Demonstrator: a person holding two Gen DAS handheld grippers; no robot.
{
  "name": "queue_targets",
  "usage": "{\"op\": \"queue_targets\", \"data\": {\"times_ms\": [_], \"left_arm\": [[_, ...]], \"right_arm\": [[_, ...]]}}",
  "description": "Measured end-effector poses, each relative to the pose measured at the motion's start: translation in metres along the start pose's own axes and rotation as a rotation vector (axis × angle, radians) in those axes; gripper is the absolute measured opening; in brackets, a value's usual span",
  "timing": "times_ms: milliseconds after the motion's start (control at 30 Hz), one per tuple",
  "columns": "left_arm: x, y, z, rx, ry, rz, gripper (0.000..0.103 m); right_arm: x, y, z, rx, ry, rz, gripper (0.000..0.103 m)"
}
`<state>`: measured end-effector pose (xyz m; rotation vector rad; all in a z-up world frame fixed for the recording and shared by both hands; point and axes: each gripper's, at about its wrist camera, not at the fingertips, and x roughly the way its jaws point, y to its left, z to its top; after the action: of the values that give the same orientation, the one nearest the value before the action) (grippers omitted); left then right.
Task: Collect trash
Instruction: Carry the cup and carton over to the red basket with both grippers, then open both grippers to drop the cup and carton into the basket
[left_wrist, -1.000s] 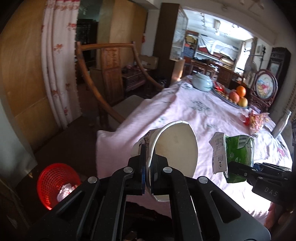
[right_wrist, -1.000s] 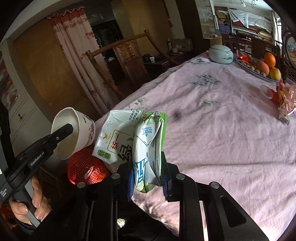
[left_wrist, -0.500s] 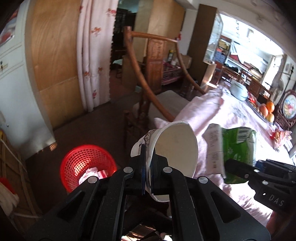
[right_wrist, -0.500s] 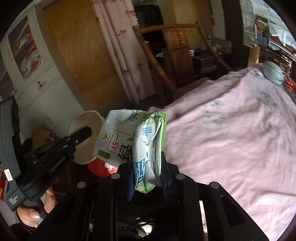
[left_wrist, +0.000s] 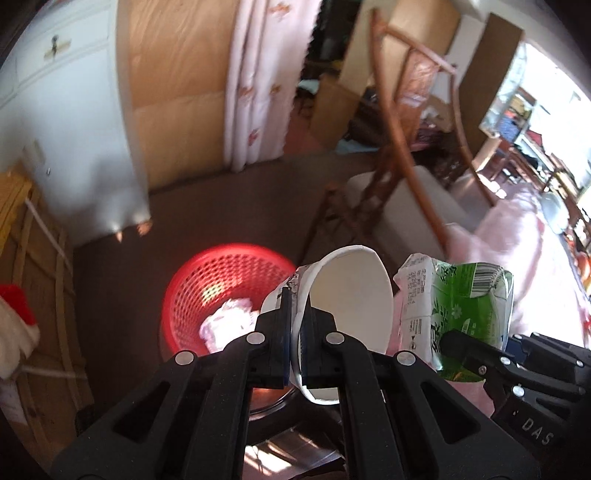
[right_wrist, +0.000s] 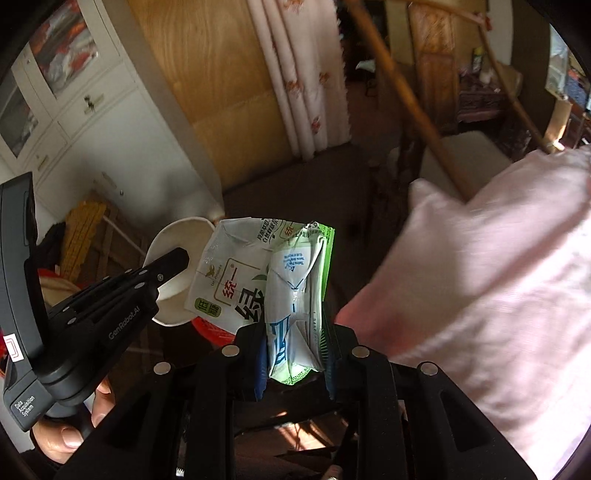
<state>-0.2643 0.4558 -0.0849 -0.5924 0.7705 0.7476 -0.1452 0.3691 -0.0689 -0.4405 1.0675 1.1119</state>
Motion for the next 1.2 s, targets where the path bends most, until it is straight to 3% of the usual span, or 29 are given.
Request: {"op": "queue_targets", "data": {"times_ms": [400,567,1200], "left_arm": [[0.070,0.067,-0.008,-0.120,0.134,0.145,0.005],[0.093,0.081,-0.009,-0.145,0.181,0.168,0.005],[0.122,0.080,-0.006,-0.145,0.217,0.216,0.005]], "right_arm": [[0.109,0.017,0.010,-0.003,0.202,0.026,0.024],[0.145,0.023,0.009,-0.014,0.258,0.033,0.024],[0.185,0.036,0.006,-0.079,0.306,-0.002,0.024]]}}
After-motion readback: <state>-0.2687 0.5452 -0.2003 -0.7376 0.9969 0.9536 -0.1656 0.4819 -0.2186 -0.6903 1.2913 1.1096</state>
